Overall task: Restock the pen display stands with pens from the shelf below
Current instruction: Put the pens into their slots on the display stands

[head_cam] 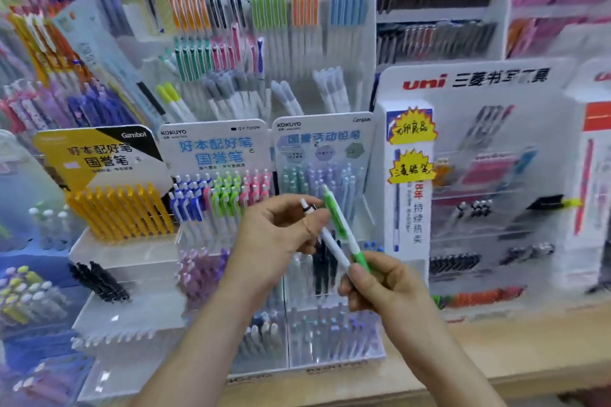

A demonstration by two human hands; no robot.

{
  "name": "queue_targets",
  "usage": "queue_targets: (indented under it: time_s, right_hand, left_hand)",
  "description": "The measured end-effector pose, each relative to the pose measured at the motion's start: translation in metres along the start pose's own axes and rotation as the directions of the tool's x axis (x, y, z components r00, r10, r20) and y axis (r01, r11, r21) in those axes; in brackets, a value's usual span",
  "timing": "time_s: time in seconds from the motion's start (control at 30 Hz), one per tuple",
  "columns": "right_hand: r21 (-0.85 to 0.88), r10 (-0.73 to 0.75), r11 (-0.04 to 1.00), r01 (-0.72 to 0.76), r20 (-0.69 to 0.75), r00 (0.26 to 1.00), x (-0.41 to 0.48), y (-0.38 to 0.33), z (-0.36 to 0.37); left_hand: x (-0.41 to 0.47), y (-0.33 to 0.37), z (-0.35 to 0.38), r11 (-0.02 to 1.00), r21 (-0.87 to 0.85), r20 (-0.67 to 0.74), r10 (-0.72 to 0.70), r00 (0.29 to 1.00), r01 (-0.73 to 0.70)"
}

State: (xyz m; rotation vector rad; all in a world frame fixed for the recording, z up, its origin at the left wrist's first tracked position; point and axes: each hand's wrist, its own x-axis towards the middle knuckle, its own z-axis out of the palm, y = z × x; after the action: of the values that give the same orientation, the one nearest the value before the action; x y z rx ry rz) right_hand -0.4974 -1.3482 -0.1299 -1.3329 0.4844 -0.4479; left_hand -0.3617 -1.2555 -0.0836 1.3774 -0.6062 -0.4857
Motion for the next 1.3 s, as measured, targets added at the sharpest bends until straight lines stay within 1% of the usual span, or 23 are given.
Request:
queue_targets:
  time_s: [0.07, 0.17, 0.23, 0.33, 0.43, 0.5, 0.6, 0.67, 0.77, 0.8, 0.83, 0.9, 0.93, 0.97, 1.03, 1.1, 1.17, 1.23, 1.3]
  right_hand:
    - [-0.041, 0.005, 0.999, -0.007, -0.034, 0.999, -0.001, -0.004, -0.030]
    - [-0.133, -0.024, 0.991, 0.007, -0.127, 0.992, -0.004, -0.011, -0.081]
    - [-0.149, -0.042, 0.989, 0.016, -0.174, 0.984, -0.006, -0.019, -0.119]
    - [-0.117, -0.066, 0.992, 0.040, -0.228, 0.971, -0.009, -0.031, -0.172]
    - [-0.093, -0.099, 0.993, 0.072, -0.321, 0.942, -0.008, -0.039, -0.215]
    - [-0.066, -0.083, 0.996, 0.063, -0.366, 0.927, -0.007, -0.042, -0.235]
    - [-0.173, -0.070, 0.985, -0.001, -0.400, 0.914, -0.003, -0.035, -0.264]
    - [-0.197, -0.050, 0.980, -0.035, -0.411, 0.910, -0.001, -0.031, -0.273]
    - [-0.160, -0.019, 0.986, -0.048, -0.390, 0.921, 0.004, -0.030, -0.277]
    - [-0.148, -0.011, 0.988, -0.050, -0.381, 0.924, 0.006, -0.029, -0.277]
    - [-0.129, -0.005, 0.991, -0.046, -0.368, 0.930, 0.008, -0.029, -0.276]
    - [-0.099, 0.016, 0.994, -0.054, -0.351, 0.936, 0.011, -0.031, -0.274]
    - [-0.089, 0.029, 0.994, -0.063, -0.343, 0.939, 0.013, -0.033, -0.273]
    - [-0.086, 0.037, 0.994, -0.069, -0.334, 0.942, 0.014, -0.034, -0.272]
    - [-0.138, 0.026, 0.988, -0.075, -0.328, 0.944, 0.017, -0.036, -0.271]
    - [-0.203, 0.001, 0.977, -0.068, -0.312, 0.950, 0.019, -0.037, -0.270]
    - [-0.212, -0.021, 0.976, -0.043, -0.292, 0.956, 0.021, -0.038, -0.268]
    - [-0.194, -0.047, 0.981, -0.009, -0.277, 0.960, 0.023, -0.040, -0.267]
    - [-0.199, -0.067, 0.980, 0.013, -0.267, 0.961, 0.025, -0.042, -0.266]
  left_hand:
    - [0.005, -0.002, 0.030, 1.000, 0.016, -0.037, 0.002, 0.999, -0.002]
    - [0.018, 0.001, 0.067, 0.997, 0.063, -0.042, 0.055, 0.998, -0.052]
    - [0.029, 0.010, 0.088, 0.987, 0.110, -0.024, 0.123, 0.992, -0.120]
    - [0.048, 0.021, 0.121, 0.959, 0.180, 0.043, 0.214, 0.976, -0.219]
    - [0.059, 0.014, 0.157, 0.893, 0.330, 0.157, 0.269, 0.950, -0.307]
    - [0.064, -0.003, 0.176, 0.834, 0.421, 0.199, 0.297, 0.934, -0.355]
    - [0.069, -0.030, 0.189, 0.713, 0.563, 0.244, 0.339, 0.908, -0.418]
    - [0.072, -0.041, 0.192, 0.629, 0.631, 0.265, 0.375, 0.888, -0.454]
    - [0.072, -0.051, 0.197, 0.528, 0.693, 0.299, 0.409, 0.862, -0.491]
    - [0.072, -0.052, 0.197, 0.521, 0.698, 0.299, 0.412, 0.861, -0.491]
    - [0.071, -0.051, 0.197, 0.536, 0.690, 0.287, 0.415, 0.863, -0.487]
    - [0.070, -0.044, 0.197, 0.601, 0.644, 0.229, 0.438, 0.869, -0.473]
    - [0.070, -0.039, 0.197, 0.616, 0.624, 0.203, 0.466, 0.861, -0.481]
    - [0.070, -0.034, 0.197, 0.608, 0.617, 0.190, 0.501, 0.844, -0.499]
    - [0.072, -0.029, 0.198, 0.567, 0.629, 0.203, 0.540, 0.817, -0.532]
    - [0.075, -0.033, 0.200, 0.487, 0.675, 0.277, 0.529, 0.803, -0.554]
    - [0.077, -0.042, 0.203, 0.409, 0.716, 0.358, 0.481, 0.801, -0.566]
    - [0.079, -0.053, 0.205, 0.381, 0.733, 0.405, 0.420, 0.812, -0.563]
    - [0.081, -0.060, 0.207, 0.395, 0.736, 0.427, 0.360, 0.829, -0.550]
